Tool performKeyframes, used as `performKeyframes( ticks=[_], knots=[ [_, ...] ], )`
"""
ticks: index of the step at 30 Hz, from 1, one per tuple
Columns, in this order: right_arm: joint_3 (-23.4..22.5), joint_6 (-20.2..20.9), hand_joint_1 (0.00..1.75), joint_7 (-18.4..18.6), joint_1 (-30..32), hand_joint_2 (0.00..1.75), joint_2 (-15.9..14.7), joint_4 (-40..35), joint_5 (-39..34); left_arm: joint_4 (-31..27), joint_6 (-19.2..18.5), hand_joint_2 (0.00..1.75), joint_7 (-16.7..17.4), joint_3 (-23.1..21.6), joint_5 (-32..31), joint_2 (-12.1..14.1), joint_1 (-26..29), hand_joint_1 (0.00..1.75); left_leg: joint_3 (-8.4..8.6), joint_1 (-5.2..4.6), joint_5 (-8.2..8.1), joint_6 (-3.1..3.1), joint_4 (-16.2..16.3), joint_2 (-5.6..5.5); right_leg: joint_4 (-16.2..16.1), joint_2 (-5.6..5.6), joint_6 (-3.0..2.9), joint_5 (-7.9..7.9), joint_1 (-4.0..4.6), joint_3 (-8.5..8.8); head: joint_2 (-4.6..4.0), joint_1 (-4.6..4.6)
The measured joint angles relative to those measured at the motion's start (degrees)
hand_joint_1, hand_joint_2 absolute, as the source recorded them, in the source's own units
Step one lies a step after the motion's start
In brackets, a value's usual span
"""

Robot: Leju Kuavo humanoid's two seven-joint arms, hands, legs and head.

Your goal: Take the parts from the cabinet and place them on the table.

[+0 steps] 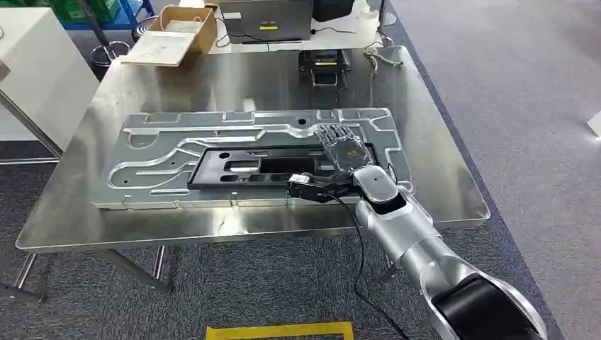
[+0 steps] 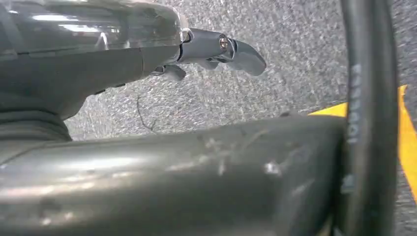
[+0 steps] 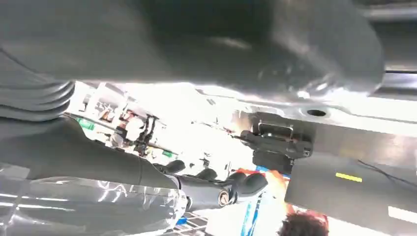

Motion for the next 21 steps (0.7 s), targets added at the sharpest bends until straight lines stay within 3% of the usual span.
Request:
performKeyframes(
  ticks=[1,2,3,4,5,6,7,8,10,15,17,18,19,20,21],
  knots=[
    [0.2,0.7,0.00,0.2,0.0,0.00,0.0,0.4,0.2,0.0,0.0,0.00,0.0,0.0,0.0,-0.1,0.1,0.00,-0.38,-0.01,0.22,-0.02,0.0,0.03,5.1,0.00,0.23,-2.57,-0.04,-1.88,0.00,0.00],
    [0.5,2.0,0.00,0.6,0.0,0.00,0.0,0.9,0.5,0.0,0.0,0.00,0.0,0.0,0.0,-0.1,0.1,0.00,-0.74,-0.01,0.43,-0.06,0.1,0.02,8.9,-0.01,0.40,-4.01,-0.07,-3.16,0.00,0.00],
    [0.9,3.3,0.00,1.0,0.0,0.00,0.1,1.7,0.6,0.0,0.0,0.00,0.0,0.1,-0.1,-0.1,0.1,0.00,-1.00,0.00,0.57,-0.09,0.2,0.00,9.9,-0.03,0.46,-3.96,-0.18,-3.16,0.00,0.00],
    [1.2,4.7,0.00,1.5,-0.1,0.00,0.3,2.5,0.7,0.0,0.0,0.00,0.0,0.1,-0.1,-0.1,0.1,0.00,-1.15,0.00,0.62,-0.17,0.3,-0.03,8.0,-0.03,0.43,-2.70,-0.30,-1.68,0.00,0.00],
    [1.4,5.9,0.00,2.1,-0.5,0.00,0.5,3.2,0.9,0.0,0.0,0.00,0.1,0.2,-0.1,-0.2,0.1,0.00,-1.25,-0.01,0.63,-0.21,0.4,-0.06,4.1,-0.04,0.27,-0.84,-0.33,0.87,0.00,0.00],
    [1.6,7.1,0.00,2.8,-1.1,0.00,0.6,4.2,0.9,0.0,0.0,0.00,0.1,0.3,-0.1,-0.2,0.1,0.00,-1.28,-0.01,0.56,-0.33,0.7,-0.06,-1.0,-0.04,0.02,1.16,-0.31,3.94,0.00,0.00],
    [1.8,8.0,0.00,3.3,-1.8,0.00,0.7,5.1,0.8,0.0,0.0,0.00,0.1,0.4,-0.1,-0.2,0.1,0.00,-1.38,-0.03,0.37,-0.62,0.9,-0.05,-5.8,-0.03,-0.41,1.97,-0.23,6.51,0.00,0.00],
    [1.9,8.5,0.00,3.8,-2.7,0.00,0.9,6.3,0.6,0.0,0.0,0.00,0.2,0.5,-0.1,-0.2,0.0,0.00,-1.84,-0.47,0.25,-0.99,1.3,-0.01,-7.0,-0.05,-0.74,1.23,0.23,6.98,0.00,0.00],
    [1.9,8.6,0.00,4.4,-3.6,0.00,1.2,8.2,0.0,0.0,0.0,0.00,0.4,0.8,-0.1,-0.2,-0.1,0.00,-1.91,-0.31,0.46,-1.65,1.0,0.02,-7.0,0.02,-1.23,1.43,0.27,6.78,0.00,-0.02],
    [1.9,8.6,0.00,4.4,-3.6,0.00,1.2,8.5,-0.1,0.0,0.0,0.00,0.4,0.8,-0.1,-0.3,-0.1,0.00,-1.90,-0.27,0.49,-1.75,0.9,0.02,-7.0,0.02,-1.33,1.39,0.33,6.79,0.00,-0.02],
    [1.9,8.5,0.00,4.5,-3.9,0.00,1.2,9.6,-0.3,0.0,0.1,0.00,0.5,0.8,-0.1,-0.3,-0.2,0.00,-1.78,-0.24,0.60,-2.30,0.8,-0.01,-7.5,-0.01,-1.92,1.67,0.22,6.90,0.00,-0.02],
    [1.9,7.4,0.00,4.5,-4.9,0.00,1.3,11.6,-0.9,0.0,0.3,0.00,0.9,1.0,-0.1,-0.3,0.1,0.00,-6.68,0.20,-5.71,-3.20,11.5,-0.04,-8.2,-0.33,-2.87,2.13,-0.10,7.13,0.00,-0.02],
    [1.9,7.2,0.00,4.5,-4.8,0.00,1.3,12.1,-1.0,0.0,0.3,0.00,1.0,1.0,-0.1,-0.3,0.1,0.00,-9.07,0.21,-7.52,-3.43,16.7,-0.05,-8.2,-0.30,-2.88,2.14,-0.09,7.05,0.00,-0.02],
    [1.9,7.1,0.00,4.5,-4.7,0.00,1.3,12.4,-1.0,0.0,0.3,0.00,1.0,1.0,-0.1,-0.4,0.2,0.00,-10.08,0.26,-7.53,-3.56,18.7,-0.04,-8.1,-0.27,-2.88,2.14,-0.09,7.02,0.00,-0.02],
    [1.9,6.8,0.00,4.5,-4.7,0.00,1.3,12.7,-1.0,0.0,0.3,0.00,1.0,1.0,-0.1,-0.4,0.2,0.00,-9.52,0.38,-6.00,-3.61,17.4,-0.04,-7.9,-0.22,-2.87,2.14,-0.09,7.01,0.00,-0.02]
  ],
)
